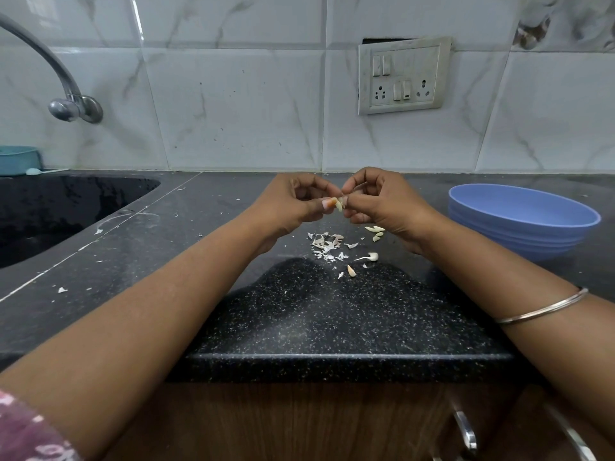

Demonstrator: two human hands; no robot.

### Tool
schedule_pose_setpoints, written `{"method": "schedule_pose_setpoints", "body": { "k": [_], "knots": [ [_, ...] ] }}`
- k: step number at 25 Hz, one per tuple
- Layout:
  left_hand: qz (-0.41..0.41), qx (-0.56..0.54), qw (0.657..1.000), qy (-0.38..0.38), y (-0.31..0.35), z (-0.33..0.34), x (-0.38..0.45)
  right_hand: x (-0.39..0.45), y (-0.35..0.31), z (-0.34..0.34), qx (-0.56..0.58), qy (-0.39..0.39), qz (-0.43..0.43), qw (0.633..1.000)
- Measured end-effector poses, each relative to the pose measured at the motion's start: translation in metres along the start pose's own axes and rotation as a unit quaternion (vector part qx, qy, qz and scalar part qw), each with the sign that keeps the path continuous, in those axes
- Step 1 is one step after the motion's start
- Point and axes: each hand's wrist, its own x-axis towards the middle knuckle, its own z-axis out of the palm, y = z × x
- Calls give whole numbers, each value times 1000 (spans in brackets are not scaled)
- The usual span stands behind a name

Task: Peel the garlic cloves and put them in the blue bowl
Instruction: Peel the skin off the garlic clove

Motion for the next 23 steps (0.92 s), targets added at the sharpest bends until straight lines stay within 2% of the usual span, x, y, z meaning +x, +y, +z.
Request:
{"method": "schedule_pose_setpoints", "body": {
  "k": [14,19,23],
  "knots": [
    [7,-11,999,31,-1,-5,1,3,3,-2,7,17,22,1000],
    [10,14,999,30,0,-3,1,1,4,-4,25,-20,4,999],
    [28,62,996,50,4,0,0,0,4,-4,44,-20,-9,999]
  ]
}}
